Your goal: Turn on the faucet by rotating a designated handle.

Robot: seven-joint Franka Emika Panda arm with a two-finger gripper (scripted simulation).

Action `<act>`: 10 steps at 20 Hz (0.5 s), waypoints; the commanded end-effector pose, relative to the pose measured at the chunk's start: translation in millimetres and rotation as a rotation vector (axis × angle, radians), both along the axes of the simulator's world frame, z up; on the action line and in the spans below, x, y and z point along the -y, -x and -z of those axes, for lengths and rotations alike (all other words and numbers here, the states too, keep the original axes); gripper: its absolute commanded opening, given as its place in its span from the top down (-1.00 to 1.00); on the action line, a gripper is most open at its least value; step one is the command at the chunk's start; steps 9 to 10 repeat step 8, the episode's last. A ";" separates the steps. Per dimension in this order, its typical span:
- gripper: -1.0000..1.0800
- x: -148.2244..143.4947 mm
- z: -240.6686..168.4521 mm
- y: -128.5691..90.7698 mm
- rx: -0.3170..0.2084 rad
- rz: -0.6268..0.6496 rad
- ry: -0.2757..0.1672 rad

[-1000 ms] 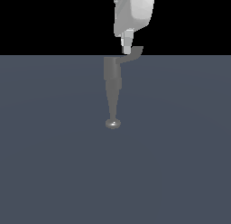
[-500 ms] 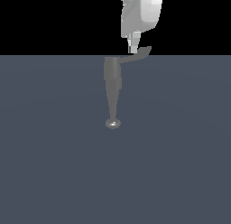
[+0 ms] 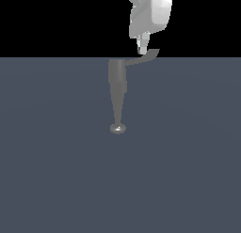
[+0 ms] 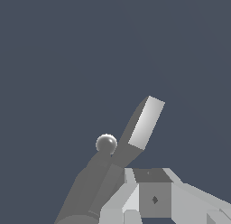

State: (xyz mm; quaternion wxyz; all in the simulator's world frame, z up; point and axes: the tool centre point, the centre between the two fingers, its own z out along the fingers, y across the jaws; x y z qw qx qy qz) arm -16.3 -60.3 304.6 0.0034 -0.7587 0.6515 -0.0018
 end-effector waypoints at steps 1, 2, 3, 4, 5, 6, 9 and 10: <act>1.00 22.7 4.2 -2.5 -0.007 0.032 0.003; 1.00 24.8 4.2 -4.5 -0.007 0.033 0.003; 1.00 26.9 4.2 -6.5 -0.007 0.033 0.003; 1.00 29.0 4.2 -8.4 -0.007 0.034 0.003; 1.00 31.1 4.2 -10.3 -0.007 0.035 0.003; 1.00 33.2 4.3 -12.2 -0.007 0.036 0.003; 1.00 35.2 4.3 -14.2 -0.007 0.037 0.003; 1.00 35.2 4.3 -14.2 -0.007 0.037 0.003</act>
